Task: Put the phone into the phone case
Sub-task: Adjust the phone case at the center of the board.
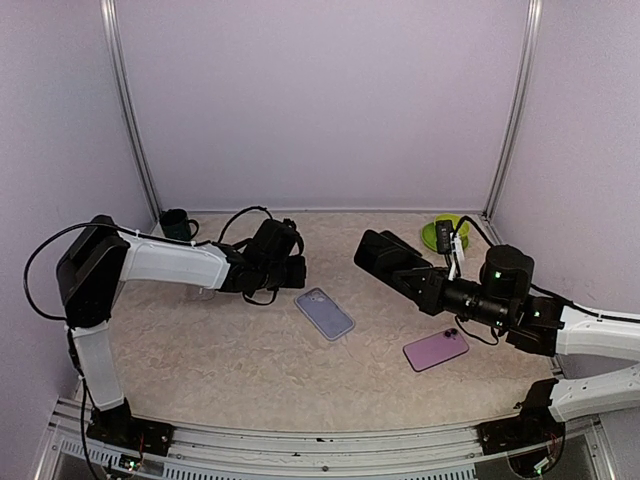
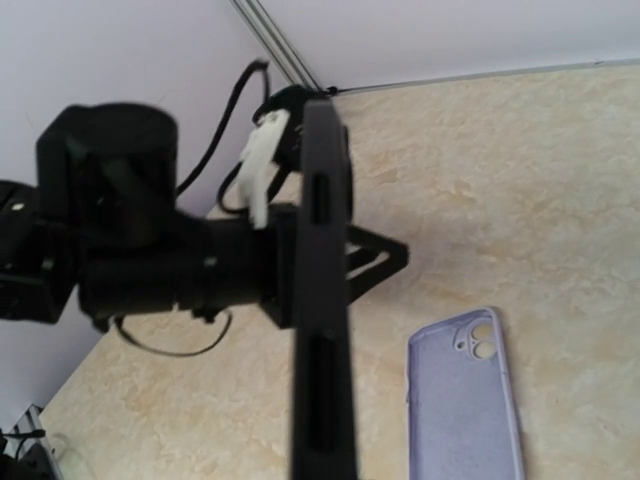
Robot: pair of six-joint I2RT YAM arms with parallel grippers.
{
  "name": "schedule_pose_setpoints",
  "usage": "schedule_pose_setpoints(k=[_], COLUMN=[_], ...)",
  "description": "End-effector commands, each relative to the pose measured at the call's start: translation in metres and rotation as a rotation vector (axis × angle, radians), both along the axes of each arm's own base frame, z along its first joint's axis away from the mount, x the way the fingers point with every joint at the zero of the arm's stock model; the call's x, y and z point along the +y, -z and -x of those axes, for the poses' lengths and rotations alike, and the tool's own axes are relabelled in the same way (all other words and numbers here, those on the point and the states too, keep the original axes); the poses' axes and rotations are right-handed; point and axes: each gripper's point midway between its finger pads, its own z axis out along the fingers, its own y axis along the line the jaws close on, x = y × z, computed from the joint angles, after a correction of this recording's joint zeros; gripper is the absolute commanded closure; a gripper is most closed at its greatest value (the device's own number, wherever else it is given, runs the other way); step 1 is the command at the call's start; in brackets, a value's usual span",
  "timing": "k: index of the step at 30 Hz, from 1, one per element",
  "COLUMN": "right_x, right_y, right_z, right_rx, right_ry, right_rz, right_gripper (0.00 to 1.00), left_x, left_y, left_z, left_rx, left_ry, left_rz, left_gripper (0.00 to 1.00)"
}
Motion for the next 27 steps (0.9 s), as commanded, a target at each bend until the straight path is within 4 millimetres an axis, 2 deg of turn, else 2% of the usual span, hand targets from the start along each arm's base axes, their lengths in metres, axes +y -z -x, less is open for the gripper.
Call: schedule_pose_setpoints(k=[1, 5, 9, 17, 27], right_x=[-0.004, -0.006, -0.007, -0.004, 0.001], right_y=[-0.022, -0.023, -0.022, -0.021, -0.018], right_z=[-0.001, -0.001, -0.001, -0.002, -0.004], right_rx=[-0.049, -0.05, -0.05, -0.045, -0.034], right_ry=[0.008, 0.014, 0.019, 0.01, 0.001], right_rz=[-0.066, -0.064, -0.063, -0.06, -0.05], right_gripper=[1.0, 1.0, 1.0, 1.0, 1.0], left_x=[-0.025, -0.041, -0.043, -0.034, -0.024], left_y=[-0.002, 0.001, 0.017, 0.047, 0.061], left_z=[-0.011, -0.015, -0.011, -0.01, -0.022], left_rx=[-0.057, -0.05, 0.0, 0.042, 0.046], left_ry=[0.209, 0.319, 0.381, 0.389, 0.348], left_rz=[-0.083, -0.058, -0.065, -0.125, -0.171], left_gripper=[0.63, 0.64, 0.65, 0.66, 0.69])
